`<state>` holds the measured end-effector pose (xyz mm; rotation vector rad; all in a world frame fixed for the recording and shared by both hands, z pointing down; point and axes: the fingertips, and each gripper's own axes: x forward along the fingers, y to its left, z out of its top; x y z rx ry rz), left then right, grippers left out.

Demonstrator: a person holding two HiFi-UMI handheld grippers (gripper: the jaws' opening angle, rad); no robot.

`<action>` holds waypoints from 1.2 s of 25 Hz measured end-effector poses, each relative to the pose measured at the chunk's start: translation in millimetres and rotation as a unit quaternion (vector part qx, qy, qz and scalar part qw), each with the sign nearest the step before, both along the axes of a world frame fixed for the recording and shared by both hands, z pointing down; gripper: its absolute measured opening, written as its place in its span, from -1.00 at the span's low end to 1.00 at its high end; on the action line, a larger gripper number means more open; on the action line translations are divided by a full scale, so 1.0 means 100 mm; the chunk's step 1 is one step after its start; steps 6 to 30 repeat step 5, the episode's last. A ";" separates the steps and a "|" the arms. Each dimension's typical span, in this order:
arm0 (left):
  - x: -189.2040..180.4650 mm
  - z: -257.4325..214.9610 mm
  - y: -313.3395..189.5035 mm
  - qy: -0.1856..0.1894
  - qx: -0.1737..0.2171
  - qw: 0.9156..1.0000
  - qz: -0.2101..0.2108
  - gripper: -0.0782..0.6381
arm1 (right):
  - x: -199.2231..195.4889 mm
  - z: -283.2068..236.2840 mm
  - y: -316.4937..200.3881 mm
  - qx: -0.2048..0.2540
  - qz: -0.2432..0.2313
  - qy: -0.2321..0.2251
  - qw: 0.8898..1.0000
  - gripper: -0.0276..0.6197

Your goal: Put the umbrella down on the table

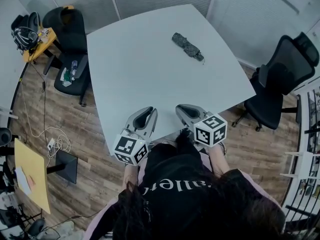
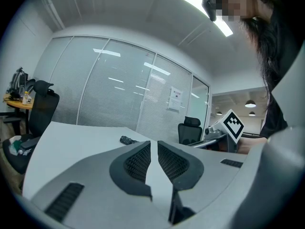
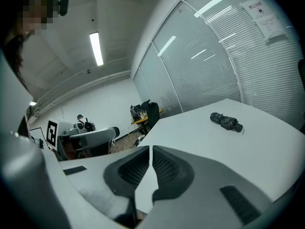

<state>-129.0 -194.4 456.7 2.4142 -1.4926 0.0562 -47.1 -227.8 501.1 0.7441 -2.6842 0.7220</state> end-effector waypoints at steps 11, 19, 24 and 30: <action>0.02 -0.01 0.00 0.001 0.000 1.000 0.001 -0.61 | 0.03 0.00 0.02 -0.002 -0.001 0.000 1.000 -0.81; 0.02 -0.01 0.00 0.001 0.000 1.000 0.001 -0.61 | 0.03 0.00 0.02 -0.002 -0.001 0.000 1.000 -0.81; 0.02 -0.01 0.00 0.001 0.000 1.000 0.001 -0.61 | 0.03 0.00 0.02 -0.002 -0.001 0.000 1.000 -0.81; 0.02 -0.01 0.00 0.001 0.000 1.000 0.001 -0.61 | 0.03 0.00 0.02 -0.002 -0.001 0.000 1.000 -0.81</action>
